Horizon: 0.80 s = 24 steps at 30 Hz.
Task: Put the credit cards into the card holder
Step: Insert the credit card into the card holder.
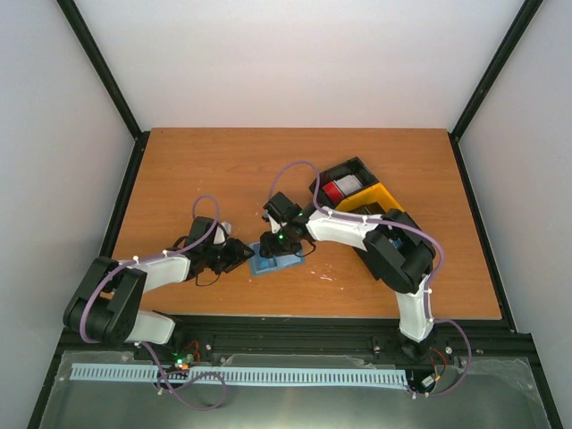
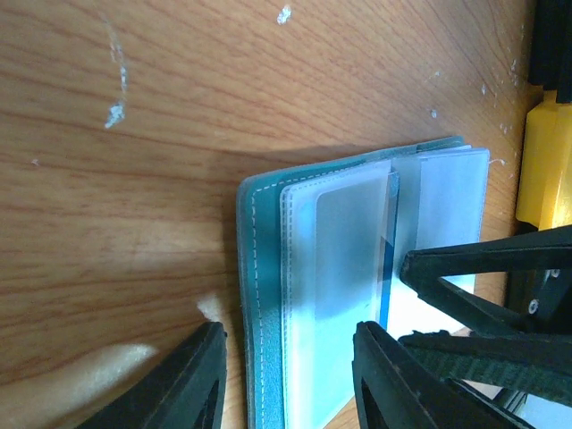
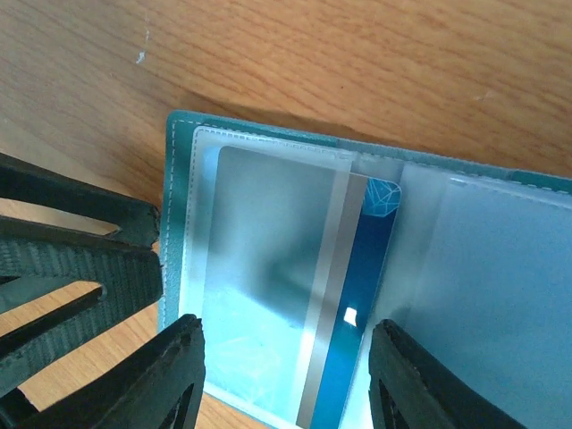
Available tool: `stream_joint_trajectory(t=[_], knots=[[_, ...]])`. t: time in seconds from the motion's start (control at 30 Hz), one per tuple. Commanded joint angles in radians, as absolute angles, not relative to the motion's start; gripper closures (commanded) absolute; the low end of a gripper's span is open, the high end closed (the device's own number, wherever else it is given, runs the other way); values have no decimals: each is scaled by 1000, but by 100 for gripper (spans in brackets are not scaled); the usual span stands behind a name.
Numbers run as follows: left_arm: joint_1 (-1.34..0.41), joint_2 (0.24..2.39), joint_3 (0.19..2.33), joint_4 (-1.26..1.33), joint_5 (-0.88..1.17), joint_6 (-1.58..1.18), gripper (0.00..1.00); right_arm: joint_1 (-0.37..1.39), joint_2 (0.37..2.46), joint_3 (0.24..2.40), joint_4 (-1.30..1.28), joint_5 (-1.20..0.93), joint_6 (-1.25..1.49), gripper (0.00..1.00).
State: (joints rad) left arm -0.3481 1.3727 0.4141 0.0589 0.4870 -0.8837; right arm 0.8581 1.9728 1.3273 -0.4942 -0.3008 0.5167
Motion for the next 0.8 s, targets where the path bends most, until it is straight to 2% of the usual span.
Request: stream_joint_trajectory(t=[0.0, 0.17, 0.3, 0.43, 0.6, 0.77], knots=[[-356, 1384, 416, 54, 476, -888, 59, 859, 2021, 1352, -509, -292, 506, 50], [-357, 1421, 430, 42, 473, -884, 69, 858, 2063, 1367, -514, -348, 490, 50], [-362, 1435, 433, 45, 466, -885, 79, 850, 2052, 1344, -447, -492, 489, 50], [-367, 1443, 441, 33, 450, -887, 80, 831, 2035, 1321, -362, -594, 524, 50], [-367, 1400, 449, 5, 391, -888, 77, 808, 1957, 1310, -381, -504, 508, 51], [-367, 1357, 457, 1, 369, -886, 73, 748, 1813, 1254, -340, -501, 521, 50]])
